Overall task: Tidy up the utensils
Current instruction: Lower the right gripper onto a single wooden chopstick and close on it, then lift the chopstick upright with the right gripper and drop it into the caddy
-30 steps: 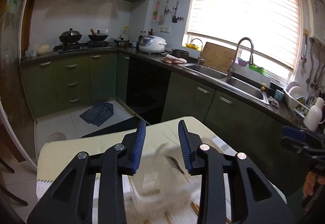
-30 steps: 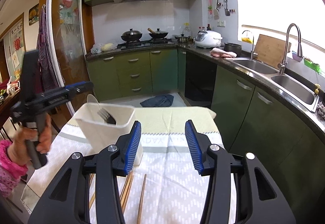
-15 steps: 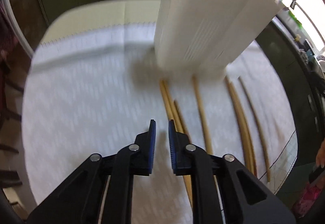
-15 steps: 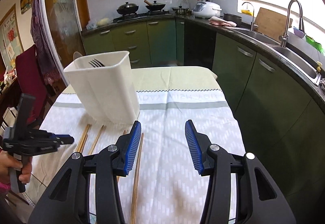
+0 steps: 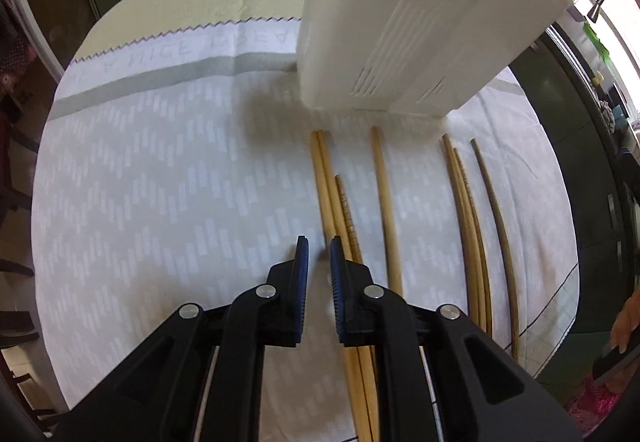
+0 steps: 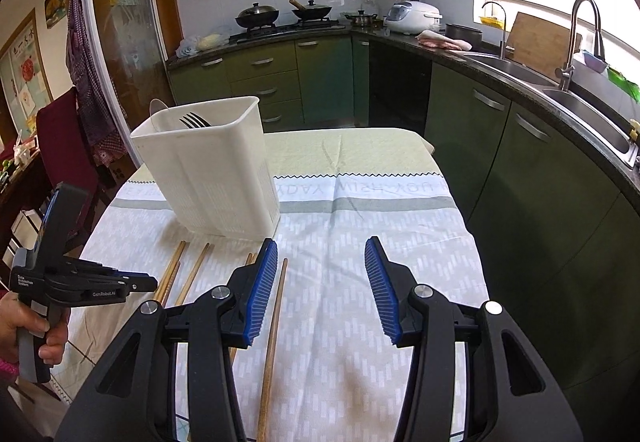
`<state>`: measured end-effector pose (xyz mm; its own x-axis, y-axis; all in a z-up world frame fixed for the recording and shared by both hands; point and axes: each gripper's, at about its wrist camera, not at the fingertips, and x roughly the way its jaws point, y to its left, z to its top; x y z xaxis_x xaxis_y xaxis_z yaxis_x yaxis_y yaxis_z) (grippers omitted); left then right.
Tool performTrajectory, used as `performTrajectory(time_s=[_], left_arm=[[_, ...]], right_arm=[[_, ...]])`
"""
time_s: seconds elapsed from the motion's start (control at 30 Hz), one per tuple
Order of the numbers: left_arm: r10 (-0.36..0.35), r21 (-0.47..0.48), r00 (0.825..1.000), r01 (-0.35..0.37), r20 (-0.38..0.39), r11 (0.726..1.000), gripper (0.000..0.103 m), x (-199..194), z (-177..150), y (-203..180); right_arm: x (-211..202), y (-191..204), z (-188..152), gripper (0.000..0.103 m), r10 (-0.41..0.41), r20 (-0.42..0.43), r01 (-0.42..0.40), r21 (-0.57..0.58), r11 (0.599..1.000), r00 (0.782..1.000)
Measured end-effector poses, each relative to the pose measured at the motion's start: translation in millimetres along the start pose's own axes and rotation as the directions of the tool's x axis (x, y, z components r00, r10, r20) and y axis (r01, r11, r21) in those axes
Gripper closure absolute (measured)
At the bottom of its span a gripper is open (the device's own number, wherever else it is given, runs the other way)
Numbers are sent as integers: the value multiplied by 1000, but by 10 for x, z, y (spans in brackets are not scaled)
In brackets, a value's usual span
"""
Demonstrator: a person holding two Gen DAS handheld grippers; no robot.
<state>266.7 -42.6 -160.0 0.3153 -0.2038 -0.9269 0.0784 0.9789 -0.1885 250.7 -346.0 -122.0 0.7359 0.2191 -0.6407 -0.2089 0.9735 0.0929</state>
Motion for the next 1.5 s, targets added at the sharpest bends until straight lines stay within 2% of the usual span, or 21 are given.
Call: performTrajectory(time_s=[0.33, 0.47, 0.57, 0.63, 0.7, 0.87, 0.97, 1.03, 1.1, 1.27, 1.3, 1.4, 1.5], left_arm=[[44, 27, 999, -44, -16, 999, 92, 99, -3, -216], [62, 35, 997, -61, -39, 998, 93, 123, -25, -212], [77, 39, 996, -75, -48, 996, 95, 141, -9, -244], [82, 49, 995, -80, -51, 996, 95, 166, 17, -274], [89, 58, 994, -86, -55, 995, 96, 175, 38, -262], [96, 72, 994, -92, -56, 993, 96, 185, 63, -208], [91, 76, 994, -86, -57, 993, 96, 184, 60, -183], [95, 80, 994, -90, -59, 993, 96, 196, 67, -199], [99, 82, 993, -94, -57, 992, 96, 189, 62, -187], [92, 80, 994, -87, -63, 993, 96, 228, 120, -200], [85, 72, 994, -80, -65, 994, 96, 234, 135, -182], [82, 75, 995, -78, -54, 994, 97, 230, 139, -167], [76, 70, 997, -74, -31, 995, 97, 199, 114, -140]], right_arm=[[5, 5, -26, 56, 1, -13, -1, -10, 1000, 1000], [215, 180, -71, 55, 14, -131, -25, -87, 996, 991], [566, 329, -121, 55, 6, -280, -45, -135, 990, 960], [809, 407, -174, 56, -5, -370, -58, -160, 985, 929], [961, 452, -228, 59, 4, -421, -73, -150, 986, 907], [1210, 533, -334, 61, -50, -496, -50, -186, 981, 867], [1262, 535, -344, 61, -59, -520, -47, -188, 981, 852], [1270, 527, -336, 65, -49, -528, -52, -175, 983, 848], [1284, 541, -322, 76, -24, -538, -71, -155, 985, 843], [1324, 523, -258, 84, -17, -557, -69, -133, 989, 830], [1328, 527, -247, 93, -17, -554, -67, -131, 989, 832], [1321, 637, -256, 96, -53, -526, -51, -180, 982, 849], [1280, 639, -254, 97, -10, -510, -71, -139, 988, 860]])
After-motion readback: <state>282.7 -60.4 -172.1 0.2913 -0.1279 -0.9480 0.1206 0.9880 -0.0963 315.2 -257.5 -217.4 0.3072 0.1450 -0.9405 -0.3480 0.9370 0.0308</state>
